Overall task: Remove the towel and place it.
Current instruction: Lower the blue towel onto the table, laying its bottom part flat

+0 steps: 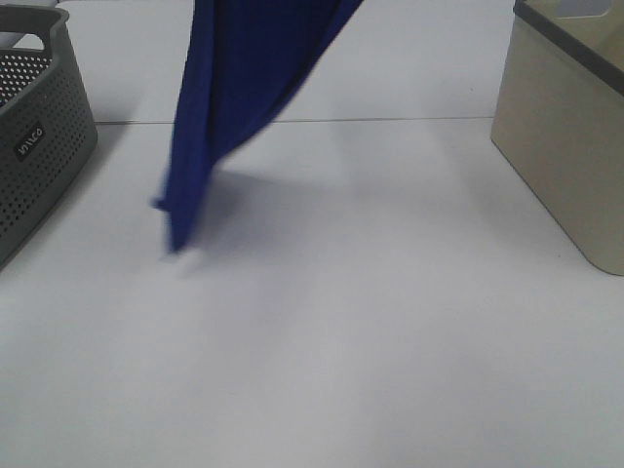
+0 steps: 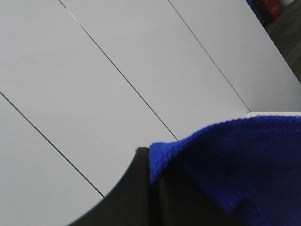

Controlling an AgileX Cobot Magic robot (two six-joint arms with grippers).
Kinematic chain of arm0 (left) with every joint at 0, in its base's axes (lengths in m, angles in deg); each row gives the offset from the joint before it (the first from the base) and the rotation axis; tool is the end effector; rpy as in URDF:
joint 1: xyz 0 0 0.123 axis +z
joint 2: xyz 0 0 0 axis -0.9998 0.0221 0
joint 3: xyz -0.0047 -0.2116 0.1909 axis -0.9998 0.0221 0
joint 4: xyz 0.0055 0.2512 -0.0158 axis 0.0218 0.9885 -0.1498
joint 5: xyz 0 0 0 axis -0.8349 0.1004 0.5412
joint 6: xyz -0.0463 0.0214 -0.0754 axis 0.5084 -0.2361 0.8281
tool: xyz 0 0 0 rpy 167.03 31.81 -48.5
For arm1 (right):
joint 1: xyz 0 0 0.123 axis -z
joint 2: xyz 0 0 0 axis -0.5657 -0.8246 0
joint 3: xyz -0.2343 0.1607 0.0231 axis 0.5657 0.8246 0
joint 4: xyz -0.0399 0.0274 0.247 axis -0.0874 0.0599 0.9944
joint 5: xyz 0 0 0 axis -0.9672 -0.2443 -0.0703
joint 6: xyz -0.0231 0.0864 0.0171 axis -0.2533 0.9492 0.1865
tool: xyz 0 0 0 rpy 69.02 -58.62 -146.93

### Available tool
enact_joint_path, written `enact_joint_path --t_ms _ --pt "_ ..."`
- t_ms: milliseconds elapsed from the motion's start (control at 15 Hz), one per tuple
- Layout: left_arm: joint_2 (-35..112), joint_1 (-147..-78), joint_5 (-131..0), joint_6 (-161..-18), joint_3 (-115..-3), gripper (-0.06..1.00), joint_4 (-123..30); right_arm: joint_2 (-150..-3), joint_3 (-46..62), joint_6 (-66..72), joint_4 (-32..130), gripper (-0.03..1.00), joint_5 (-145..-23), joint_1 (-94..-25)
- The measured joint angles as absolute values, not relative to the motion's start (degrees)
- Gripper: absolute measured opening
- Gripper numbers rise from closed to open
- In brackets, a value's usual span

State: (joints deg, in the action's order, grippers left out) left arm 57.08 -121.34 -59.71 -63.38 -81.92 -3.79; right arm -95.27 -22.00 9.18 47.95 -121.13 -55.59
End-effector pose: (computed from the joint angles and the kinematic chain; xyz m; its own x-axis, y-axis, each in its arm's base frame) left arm 0.3158 -0.1926 0.5073 0.3696 0.4817 -0.7946 0.3032 0.7458 0.5932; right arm 0.3284 0.1348 0.4850 -0.2747 -0.3274 -0.9041 -0.4963 0.8536 -0.1583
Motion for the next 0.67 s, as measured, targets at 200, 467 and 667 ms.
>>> enact_joint_path --t_ms 200,467,667 --pt "59.54 -116.81 -66.99 -62.29 -81.92 0.0 -4.48 -95.78 -22.12 9.23 44.57 0.02 -112.59 -55.59" --pt "62.06 -113.54 -74.32 -62.29 -81.92 0.0 -4.71 -98.59 -22.12 9.23 41.93 0.02 -105.49 -55.59" --pt "64.93 -110.28 -80.8 -62.29 -81.92 0.0 -4.71 -101.69 -22.12 9.23 40.22 0.02 -98.9 -55.59"
